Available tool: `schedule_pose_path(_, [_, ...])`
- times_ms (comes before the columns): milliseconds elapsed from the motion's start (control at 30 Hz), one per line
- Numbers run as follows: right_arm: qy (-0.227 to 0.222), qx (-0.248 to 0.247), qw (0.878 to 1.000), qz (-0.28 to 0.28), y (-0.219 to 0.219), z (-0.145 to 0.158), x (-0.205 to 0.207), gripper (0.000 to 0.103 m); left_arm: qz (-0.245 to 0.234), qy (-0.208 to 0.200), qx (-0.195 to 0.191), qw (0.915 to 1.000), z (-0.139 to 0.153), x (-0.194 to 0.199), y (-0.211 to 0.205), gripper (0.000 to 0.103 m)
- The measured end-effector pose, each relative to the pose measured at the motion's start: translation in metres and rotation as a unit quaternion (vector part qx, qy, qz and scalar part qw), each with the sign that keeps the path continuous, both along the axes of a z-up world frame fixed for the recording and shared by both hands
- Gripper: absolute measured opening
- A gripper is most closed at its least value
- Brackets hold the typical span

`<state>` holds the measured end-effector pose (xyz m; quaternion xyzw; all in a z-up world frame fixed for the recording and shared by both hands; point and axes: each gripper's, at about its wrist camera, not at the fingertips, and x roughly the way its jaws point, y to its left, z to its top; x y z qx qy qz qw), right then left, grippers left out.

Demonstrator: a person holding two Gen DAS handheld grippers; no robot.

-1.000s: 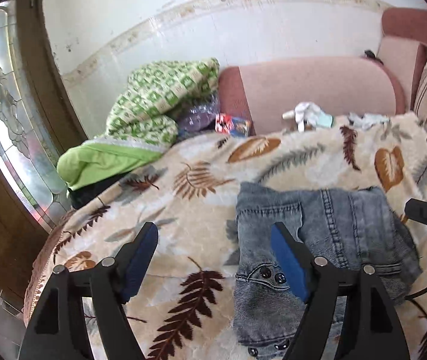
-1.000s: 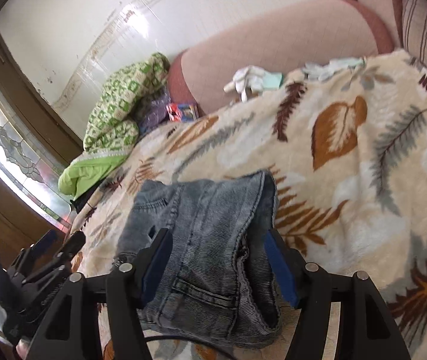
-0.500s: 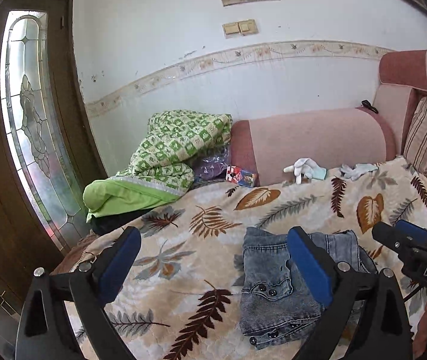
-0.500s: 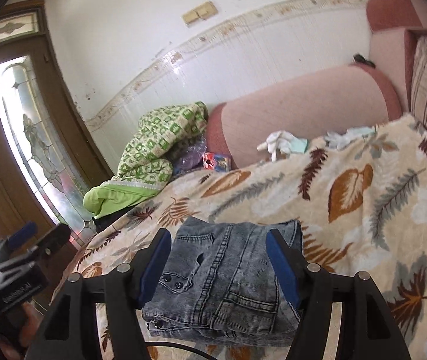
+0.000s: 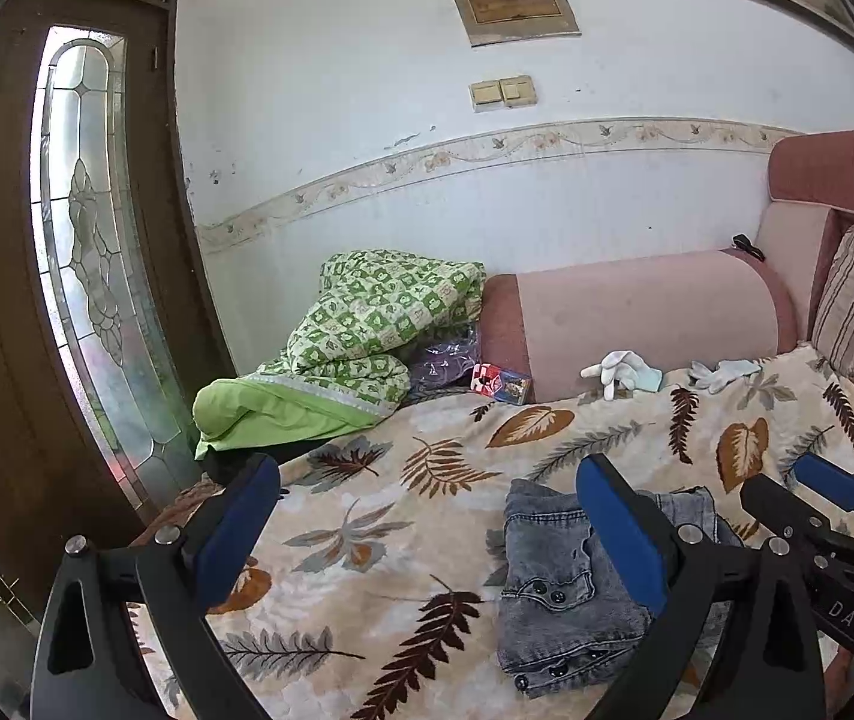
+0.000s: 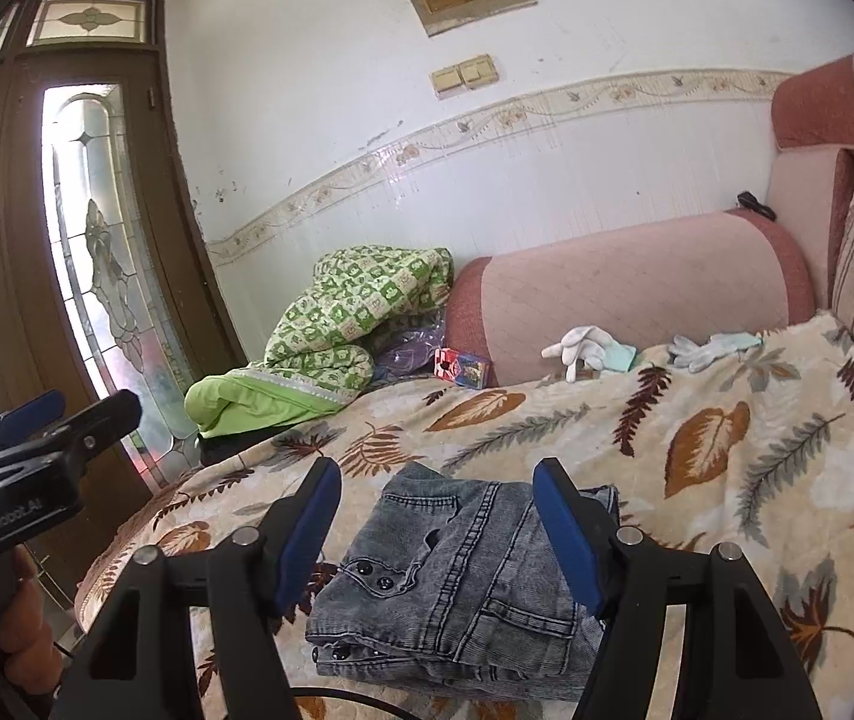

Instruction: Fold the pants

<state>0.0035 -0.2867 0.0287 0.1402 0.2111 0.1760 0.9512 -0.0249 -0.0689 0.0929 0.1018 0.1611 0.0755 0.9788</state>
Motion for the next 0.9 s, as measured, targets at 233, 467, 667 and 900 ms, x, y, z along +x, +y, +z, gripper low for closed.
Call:
schedule_pose_path(233, [-0.028, -0.022, 0.999, -0.001, 0.009, 0.006, -0.018, 0.072, 0.012, 0.008, -0.013, 0.9998, -0.005, 0.006, 0.007, 0.099])
schedule_pose_path(467, [-0.038, -0.037, 0.999, -0.006, 0.010, 0.001, -0.039, 0.072, 0.020, 0.006, -0.027, 0.9994, -0.004, 0.007, 0.013, 0.099])
schedule_pose_path(667, [-0.058, -0.061, 0.996, -0.009, 0.017, 0.005, -0.045, 0.074, 0.020, 0.006, -0.025, 0.9995, -0.004, 0.006, 0.014, 0.099])
schedule_pose_path(900, [-0.061, -0.071, 0.996, -0.013, 0.019, 0.003, -0.044, 0.074, 0.019, 0.011, -0.034, 0.9992, -0.004, 0.004, 0.016, 0.099])
